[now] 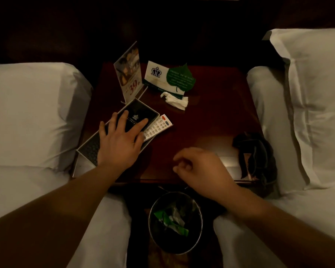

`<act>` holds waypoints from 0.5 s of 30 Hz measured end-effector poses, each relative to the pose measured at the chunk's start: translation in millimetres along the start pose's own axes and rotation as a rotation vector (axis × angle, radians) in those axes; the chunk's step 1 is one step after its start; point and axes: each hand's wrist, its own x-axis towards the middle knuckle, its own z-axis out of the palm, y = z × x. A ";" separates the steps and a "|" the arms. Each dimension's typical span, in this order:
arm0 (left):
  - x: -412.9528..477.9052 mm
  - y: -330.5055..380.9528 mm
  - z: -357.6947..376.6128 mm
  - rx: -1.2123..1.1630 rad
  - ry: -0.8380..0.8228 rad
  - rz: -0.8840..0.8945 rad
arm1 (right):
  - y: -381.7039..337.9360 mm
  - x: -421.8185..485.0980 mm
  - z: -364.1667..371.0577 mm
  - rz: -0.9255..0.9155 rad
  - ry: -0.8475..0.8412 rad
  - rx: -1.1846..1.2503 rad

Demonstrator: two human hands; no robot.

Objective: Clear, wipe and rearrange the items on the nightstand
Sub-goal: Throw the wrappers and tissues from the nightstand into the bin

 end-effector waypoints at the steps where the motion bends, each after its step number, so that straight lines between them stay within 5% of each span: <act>1: 0.1 -0.1 -0.1 -0.001 0.003 0.001 | 1.7 12.0 -5.1 0.012 0.022 -0.022; 9: -0.8 0.1 0.2 0.004 0.005 -0.007 | 21.5 116.8 -20.0 0.047 0.231 -0.258; 15: -1.2 0.4 0.6 0.019 0.012 0.003 | 31.5 149.2 -15.0 0.020 0.140 -0.440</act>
